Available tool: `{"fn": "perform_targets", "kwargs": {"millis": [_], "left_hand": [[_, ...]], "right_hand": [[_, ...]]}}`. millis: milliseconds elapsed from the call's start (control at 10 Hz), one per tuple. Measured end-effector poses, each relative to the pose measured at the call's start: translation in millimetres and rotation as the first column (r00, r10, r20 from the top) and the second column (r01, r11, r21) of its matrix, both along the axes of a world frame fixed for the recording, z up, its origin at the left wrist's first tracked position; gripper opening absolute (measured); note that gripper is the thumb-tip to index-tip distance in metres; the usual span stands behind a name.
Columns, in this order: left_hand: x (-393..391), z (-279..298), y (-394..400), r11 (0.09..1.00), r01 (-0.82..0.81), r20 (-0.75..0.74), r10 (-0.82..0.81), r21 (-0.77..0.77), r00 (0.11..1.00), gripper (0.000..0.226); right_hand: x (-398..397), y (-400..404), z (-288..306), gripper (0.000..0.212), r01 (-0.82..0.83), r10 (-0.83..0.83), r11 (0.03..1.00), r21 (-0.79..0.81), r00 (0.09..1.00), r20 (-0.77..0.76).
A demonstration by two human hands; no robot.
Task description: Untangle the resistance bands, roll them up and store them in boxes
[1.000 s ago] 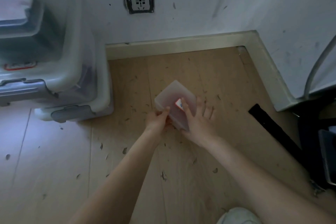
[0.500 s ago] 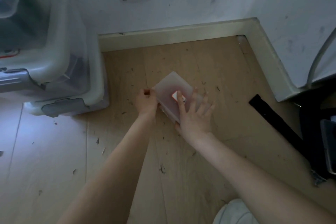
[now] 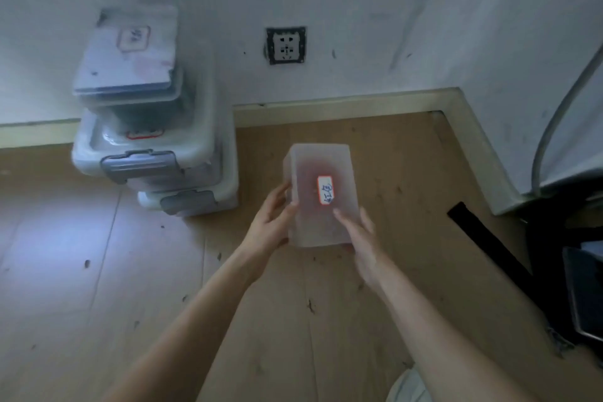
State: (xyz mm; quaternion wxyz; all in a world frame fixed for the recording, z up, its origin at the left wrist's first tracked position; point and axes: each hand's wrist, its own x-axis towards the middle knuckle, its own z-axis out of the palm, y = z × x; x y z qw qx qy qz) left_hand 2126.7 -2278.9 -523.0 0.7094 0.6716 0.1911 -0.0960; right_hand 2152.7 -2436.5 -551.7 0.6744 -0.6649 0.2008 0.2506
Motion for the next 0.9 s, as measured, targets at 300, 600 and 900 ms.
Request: {"fn": "perform_targets", "kwargs": {"millis": [300,600,900], "left_hand": [[-2,197,93,0.936,-0.281,0.524,0.134,0.212,0.841,0.063],[44,197,196,0.927,-0.285,0.296,0.208,0.243,0.932,0.056],[11,217,196,0.67,-0.551,0.475,0.321,0.498,0.819,0.032]], "right_hand": [[31,105,214,0.021,-0.312,0.172,0.94,0.138,0.782,0.6],[65,222,234,0.044,-0.296,0.381,0.924,-0.241,0.757,0.53],[40,190,275,0.046,-0.216,0.421,0.897,-0.385,0.681,0.599]]}}
